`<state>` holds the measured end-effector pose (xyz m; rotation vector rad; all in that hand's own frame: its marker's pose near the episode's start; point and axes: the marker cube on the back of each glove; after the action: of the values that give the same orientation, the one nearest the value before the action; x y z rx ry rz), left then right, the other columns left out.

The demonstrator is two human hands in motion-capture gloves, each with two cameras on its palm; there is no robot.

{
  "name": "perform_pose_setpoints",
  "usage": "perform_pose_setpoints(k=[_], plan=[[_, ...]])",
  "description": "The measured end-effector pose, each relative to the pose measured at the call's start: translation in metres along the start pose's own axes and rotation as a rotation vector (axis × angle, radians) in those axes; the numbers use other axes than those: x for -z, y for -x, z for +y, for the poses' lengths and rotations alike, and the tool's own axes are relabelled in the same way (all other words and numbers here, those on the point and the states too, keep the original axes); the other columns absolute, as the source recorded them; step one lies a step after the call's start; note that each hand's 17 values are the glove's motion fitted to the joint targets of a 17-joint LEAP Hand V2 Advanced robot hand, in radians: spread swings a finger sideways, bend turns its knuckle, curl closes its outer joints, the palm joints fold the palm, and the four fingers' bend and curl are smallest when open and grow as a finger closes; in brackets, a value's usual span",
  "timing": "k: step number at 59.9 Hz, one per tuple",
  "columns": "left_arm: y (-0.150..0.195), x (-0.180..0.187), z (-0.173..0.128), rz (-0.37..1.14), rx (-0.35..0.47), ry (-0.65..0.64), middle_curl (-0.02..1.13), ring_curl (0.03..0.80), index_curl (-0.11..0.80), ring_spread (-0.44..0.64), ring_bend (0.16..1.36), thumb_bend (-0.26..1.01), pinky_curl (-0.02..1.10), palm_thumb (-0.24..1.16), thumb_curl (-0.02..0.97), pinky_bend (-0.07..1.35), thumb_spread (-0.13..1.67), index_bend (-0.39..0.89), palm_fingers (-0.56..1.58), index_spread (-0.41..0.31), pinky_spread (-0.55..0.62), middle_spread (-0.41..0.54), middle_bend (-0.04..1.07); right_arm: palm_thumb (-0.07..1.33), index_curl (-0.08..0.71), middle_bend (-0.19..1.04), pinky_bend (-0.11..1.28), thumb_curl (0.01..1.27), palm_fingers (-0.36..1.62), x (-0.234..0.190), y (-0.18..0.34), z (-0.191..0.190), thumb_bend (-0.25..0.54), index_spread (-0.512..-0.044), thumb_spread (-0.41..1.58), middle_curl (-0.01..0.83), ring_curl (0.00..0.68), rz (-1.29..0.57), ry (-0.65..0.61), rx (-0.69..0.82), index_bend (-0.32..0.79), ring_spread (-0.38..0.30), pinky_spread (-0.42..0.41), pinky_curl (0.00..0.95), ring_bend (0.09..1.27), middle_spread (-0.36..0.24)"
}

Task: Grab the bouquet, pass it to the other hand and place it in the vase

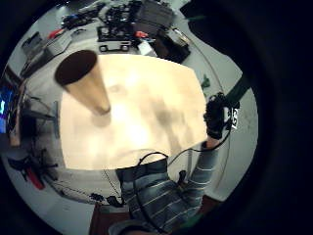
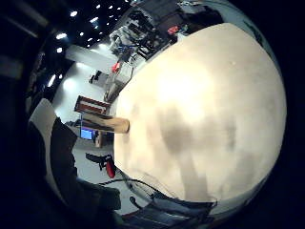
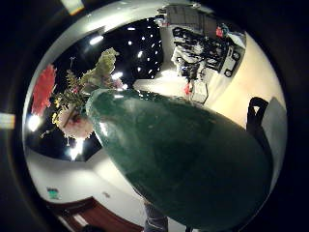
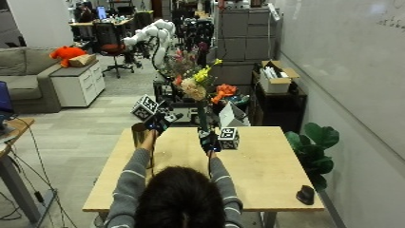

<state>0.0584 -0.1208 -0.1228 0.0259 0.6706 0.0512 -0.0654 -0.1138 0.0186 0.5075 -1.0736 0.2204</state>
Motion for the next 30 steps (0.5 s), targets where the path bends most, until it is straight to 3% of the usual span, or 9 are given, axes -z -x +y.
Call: perform_pose_setpoints(k=[2,7,11,15,17,20,23,30], plan=[[-0.011,-0.006,-0.001,0.033,0.02,0.009,0.34,0.232,0.391,0.23,0.4,-0.02,0.3,0.2,0.313,0.27,1.02,0.25,0.41,-0.032,0.31,0.112,0.16,1.05,0.621,0.93,0.78,0.63,1.39,-0.012,0.011,0.009,-0.014,-0.197,0.91,0.641,0.605,-0.033,0.018,-0.023,0.64,-0.18,-0.225,0.563,1.05,-0.137],[-0.033,-0.027,-0.011,0.18,-0.042,0.029,0.33,0.245,0.372,0.25,0.42,-0.02,0.31,0.23,0.323,0.29,0.98,0.15,0.36,0.001,0.32,0.144,0.16,1.04,0.623,0.93,0.79,0.65,1.39,-0.041,0.038,0.037,-0.011,-0.197,0.9,0.64,0.603,-0.172,0.124,-0.111,0.65,-0.18,-0.225,0.566,1.05,-0.136],[-0.046,-0.043,-0.019,0.331,-0.105,0.004,0.34,0.26,0.332,0.26,0.46,-0.02,0.33,0.27,0.332,0.33,0.96,0.08,0.31,0.036,0.32,0.175,0.19,1.04,0.623,0.93,0.79,0.67,1.39,-0.062,0.019,0.031,-0.012,-0.2,0.9,0.64,0.602,-0.035,0.08,-0.004,0.65,-0.176,-0.224,0.568,1.06,-0.136],[-0.058,-0.048,-0.012,0.474,-0.124,-0.097,0.35,0.274,0.297,0.23,0.51,-0.01,0.34,0.33,0.345,0.36,0.94,0.06,0.35,0.057,0.28,0.175,0.22,1.04,0.623,0.93,0.79,0.68,1.39,-0.086,0.018,0.037,-0.013,-0.202,0.9,0.64,0.601,-0.134,0.138,-0.016,0.65,-0.175,-0.224,0.569,1.06,-0.136],[-0.061,-0.047,-0.01,0.491,-0.121,-0.158,0.36,0.268,0.304,0.15,0.52,0.0,0.33,0.37,0.353,0.36,0.94,0.13,0.57,0.032,0.19,0.104,0.26,1.04,0.623,0.94,0.79,0.69,1.39,-0.088,0.027,0.049,-0.012,-0.202,0.89,0.639,0.601,-0.154,0.153,-0.038,0.65,-0.175,-0.223,0.57,1.06,-0.136],[-0.059,-0.042,-0.011,0.449,-0.126,-0.262,0.36,0.242,0.308,-0.03,0.48,0.03,0.33,0.46,0.367,0.45,0.96,0.15,1.09,-0.054,-0.06,-0.043,0.35,1.04,0.624,0.94,0.79,0.7,1.39,-0.091,0.029,0.055,-0.014,-0.199,0.89,0.639,0.6,-0.115,0.14,-0.038,0.65,-0.174,-0.223,0.57,1.06,-0.133],[-0.052,-0.039,-0.017,0.41,-0.127,-0.367,0.42,0.297,0.329,-0.18,0.53,0.07,0.37,0.56,0.385,0.53,0.99,0.17,1.41,-0.128,-0.2,-0.149,0.47,1.04,0.624,0.94,0.79,0.71,1.39,-0.098,0.017,0.051,-0.014,-0.198,0.89,0.639,0.599,-0.077,0.131,-0.06,0.65,-0.174,-0.223,0.571,1.06,-0.131],[-0.043,-0.035,-0.025,0.395,-0.105,-0.483,0.52,0.397,0.402,-0.32,0.72,0.08,0.43,0.67,0.412,0.58,1.02,0.27,1.5,-0.241,-0.34,-0.276,0.62,1.02,0.626,0.94,0.79,0.72,1.39,-0.105,0.025,0.062,-0.017,-0.198,0.9,0.638,0.597,-0.082,0.162,-0.086,0.66,-0.175,-0.221,0.569,1.06,-0.128]])
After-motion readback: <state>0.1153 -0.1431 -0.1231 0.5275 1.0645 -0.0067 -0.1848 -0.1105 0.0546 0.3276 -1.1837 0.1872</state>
